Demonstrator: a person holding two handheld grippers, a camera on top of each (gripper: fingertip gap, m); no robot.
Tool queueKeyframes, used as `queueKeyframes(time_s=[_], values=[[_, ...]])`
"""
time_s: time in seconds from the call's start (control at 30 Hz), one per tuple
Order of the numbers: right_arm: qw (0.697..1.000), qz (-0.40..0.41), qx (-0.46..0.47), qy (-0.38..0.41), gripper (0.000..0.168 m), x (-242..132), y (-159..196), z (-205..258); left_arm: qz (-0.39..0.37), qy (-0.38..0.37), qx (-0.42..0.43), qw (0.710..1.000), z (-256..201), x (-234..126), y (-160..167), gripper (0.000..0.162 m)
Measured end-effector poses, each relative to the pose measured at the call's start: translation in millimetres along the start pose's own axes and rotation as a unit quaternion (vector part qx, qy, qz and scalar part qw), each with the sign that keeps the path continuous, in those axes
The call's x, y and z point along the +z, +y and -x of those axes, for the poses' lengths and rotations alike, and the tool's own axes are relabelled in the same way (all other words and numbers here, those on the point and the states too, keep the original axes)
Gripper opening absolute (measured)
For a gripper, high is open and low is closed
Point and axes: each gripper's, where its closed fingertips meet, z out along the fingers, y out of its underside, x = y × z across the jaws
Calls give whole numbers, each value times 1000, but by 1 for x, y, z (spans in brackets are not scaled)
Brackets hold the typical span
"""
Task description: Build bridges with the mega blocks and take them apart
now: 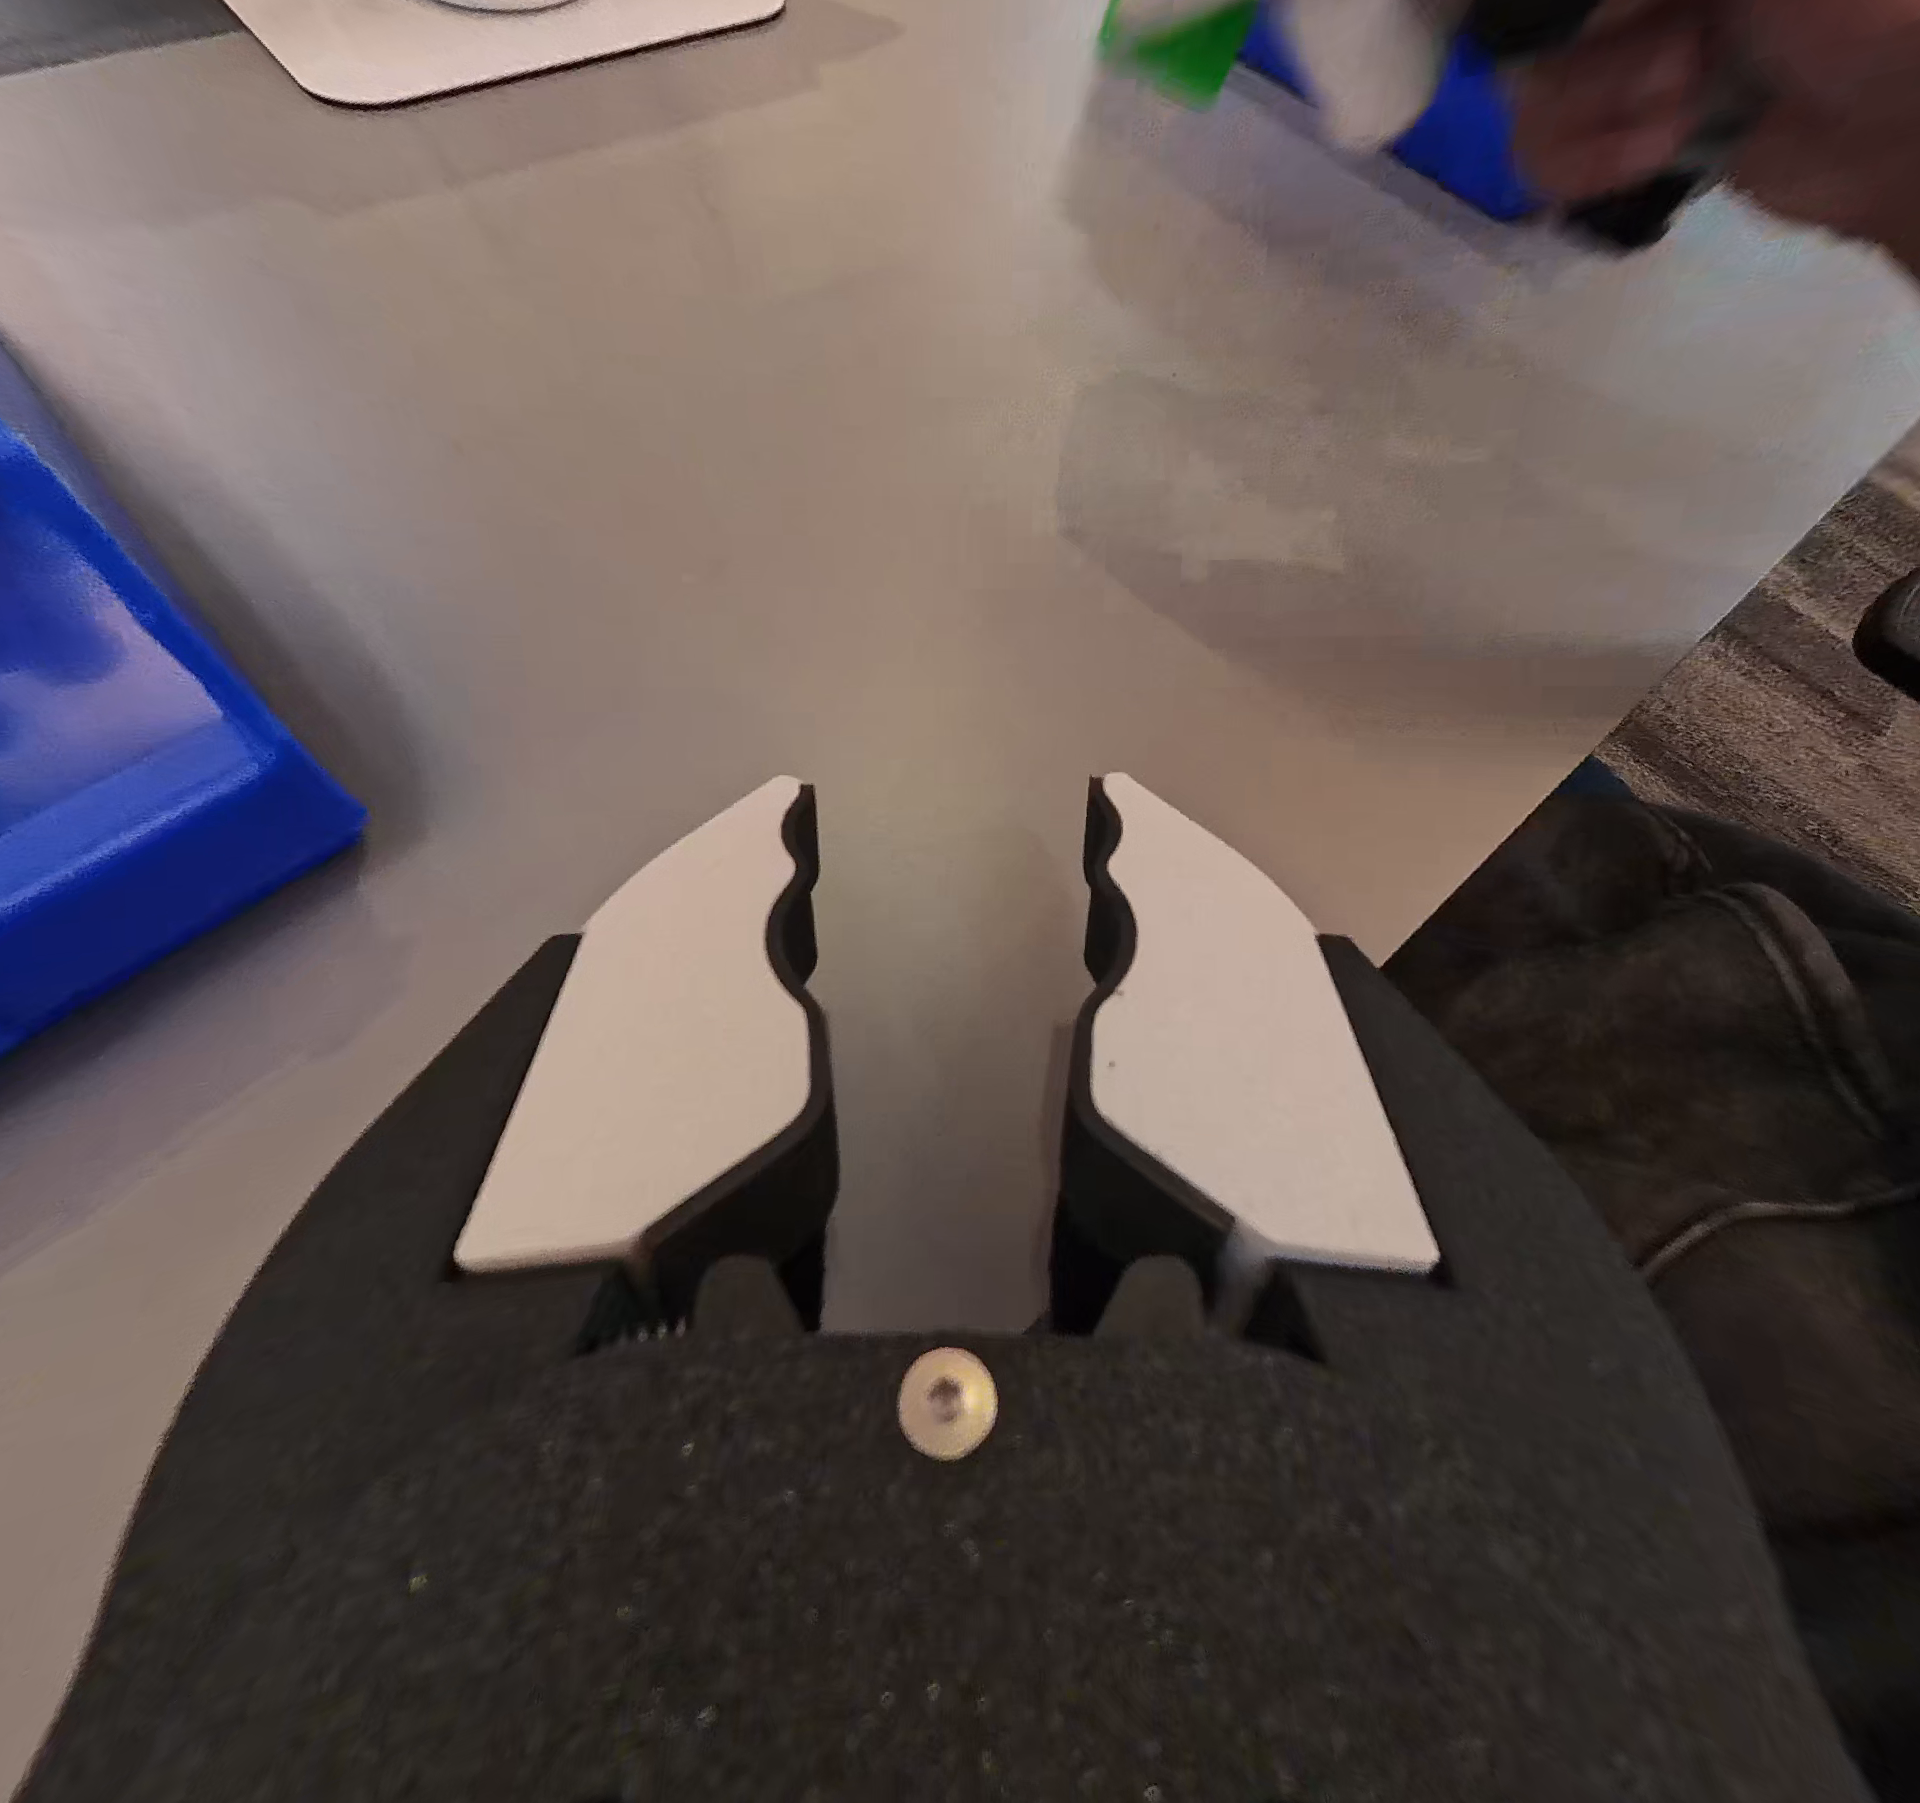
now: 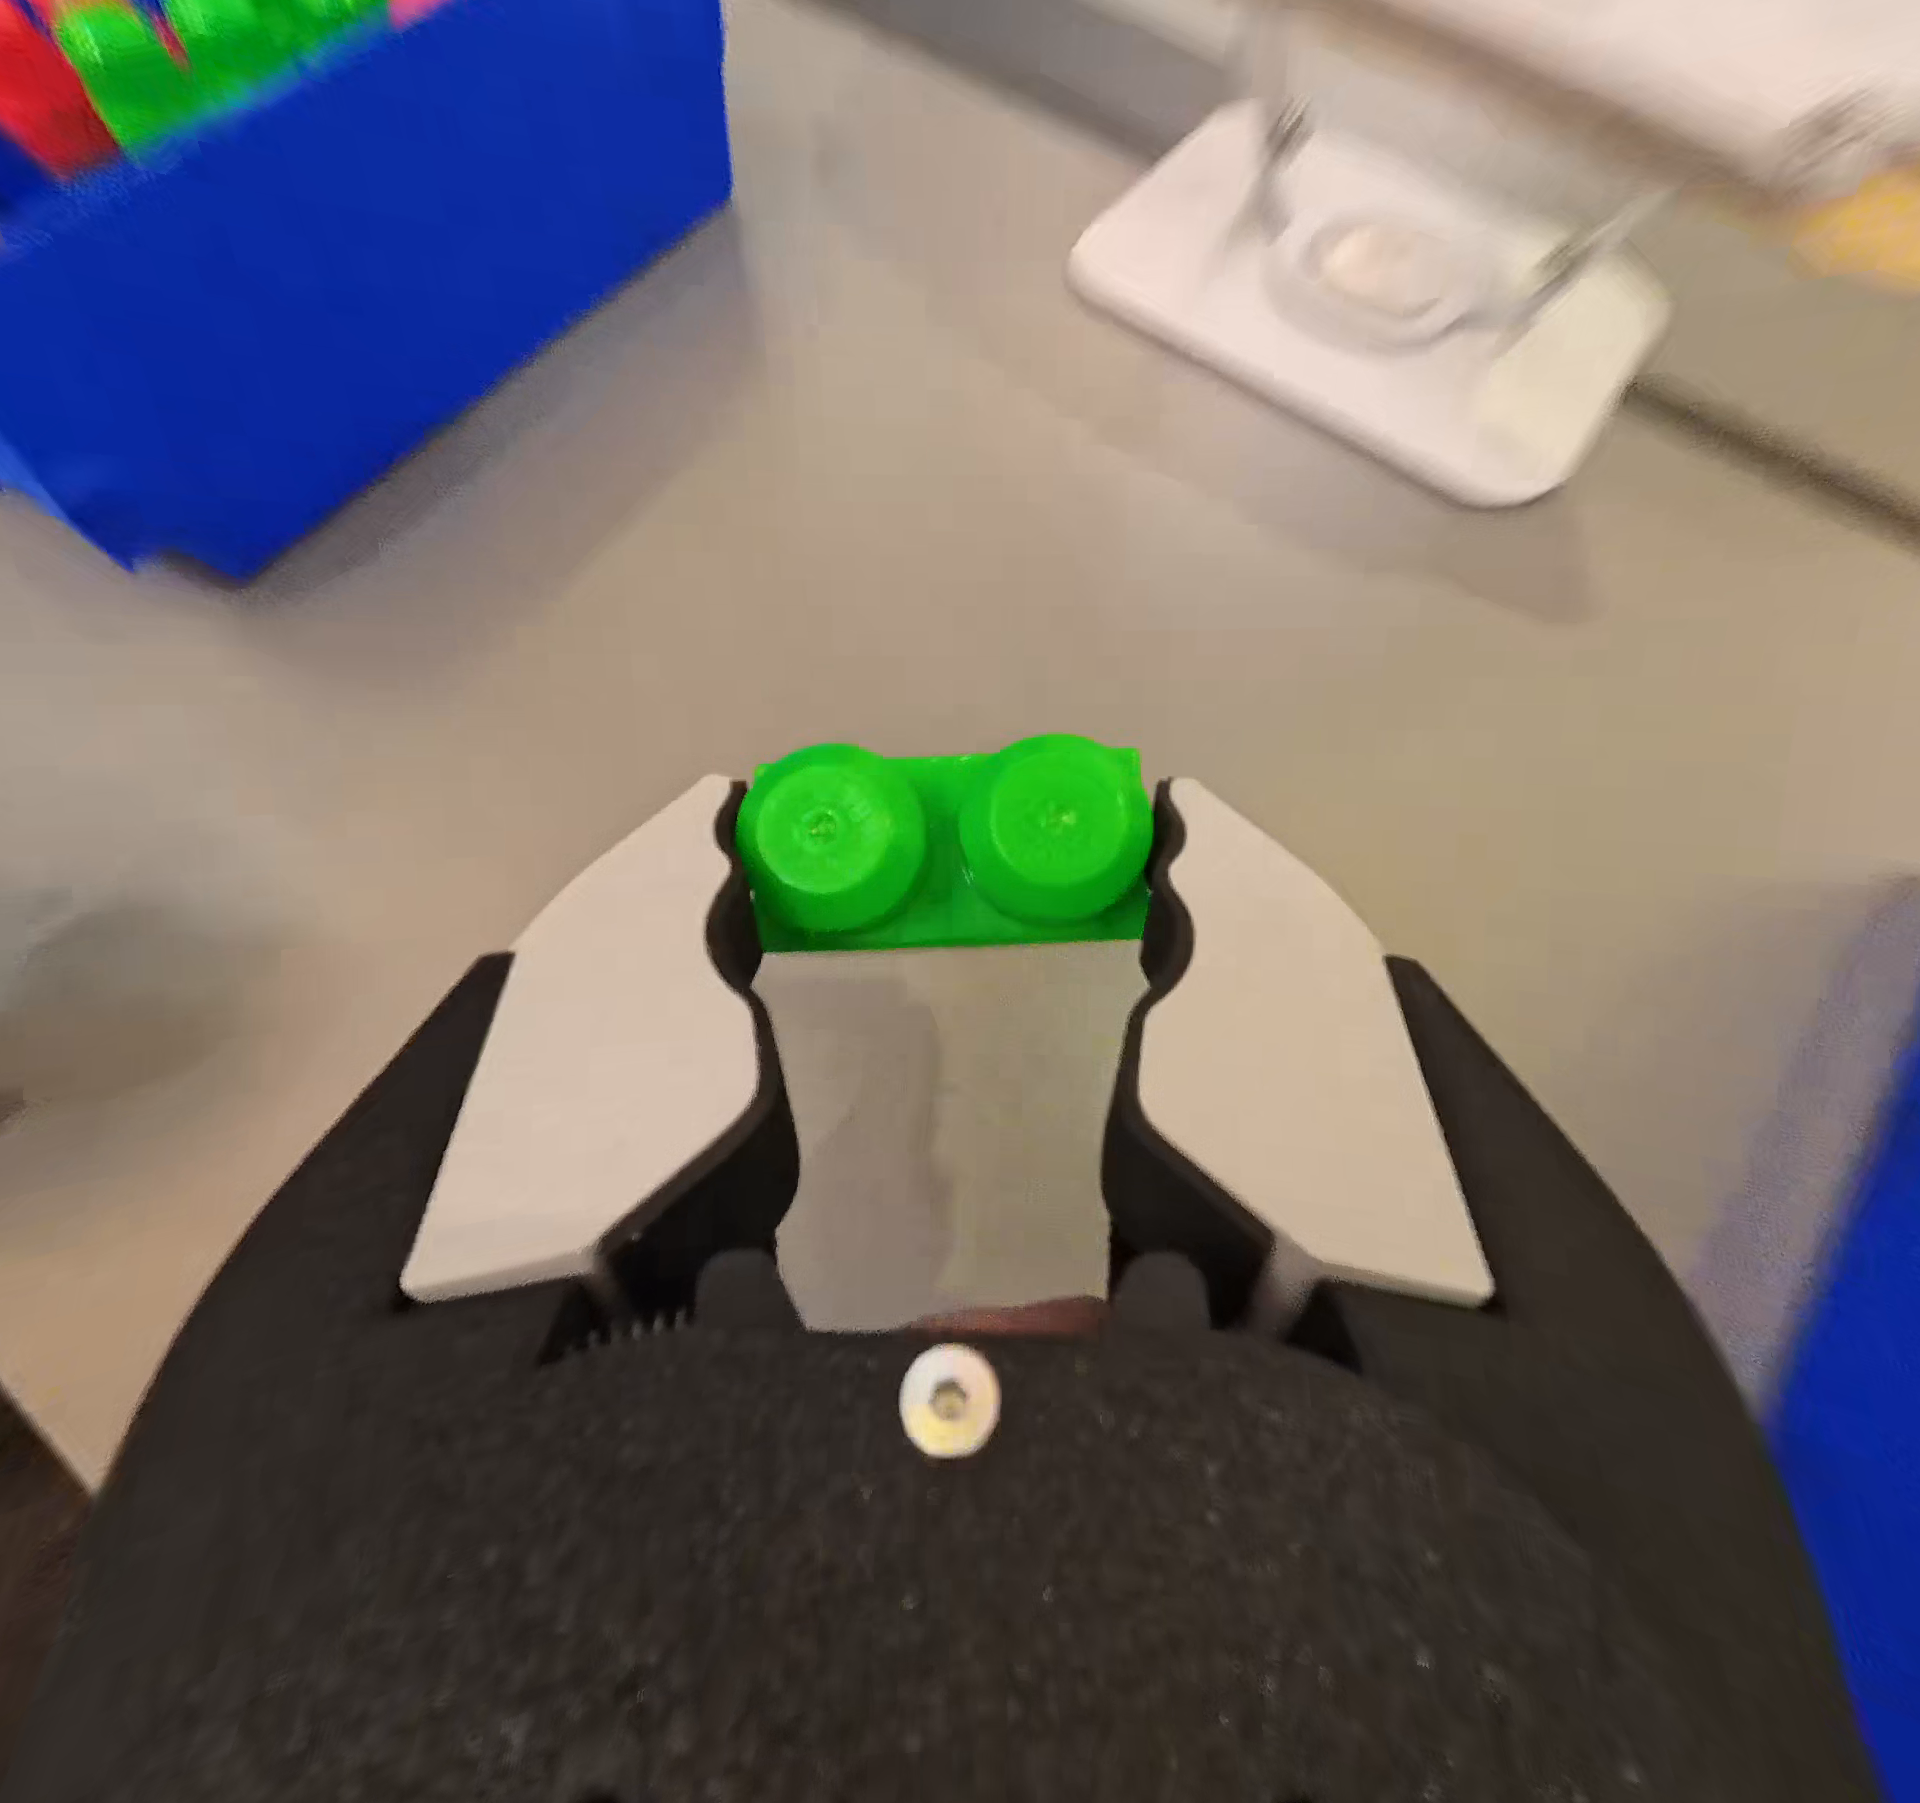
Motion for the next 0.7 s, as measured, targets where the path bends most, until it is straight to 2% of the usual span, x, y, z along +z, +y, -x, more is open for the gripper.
queueKeyframes(time_s=[0.13,0.2,0.27,0.37,0.47,0.57,0.7], values=[[992,-76,-6,101,72,-89,-49,-77,-1,17,-16,1000,-3,1,-2,49],[985,-83,11,152,72,-122,-53,-127,0,25,-20,999,-5,3,-2,49],[976,-56,29,207,72,-141,-41,-181,3,34,-18,999,-9,4,-3,49],[964,33,34,261,72,-146,-5,-250,3,36,-7,999,-12,7,-6,49],[954,128,30,271,73,-133,31,-299,4,37,3,999,-15,9,-9,49],[941,233,15,245,73,-113,67,-329,5,38,13,999,-17,11,-11,49],[908,361,-43,210,73,-102,104,-347,7,44,19,999,-19,14,-14,49]])
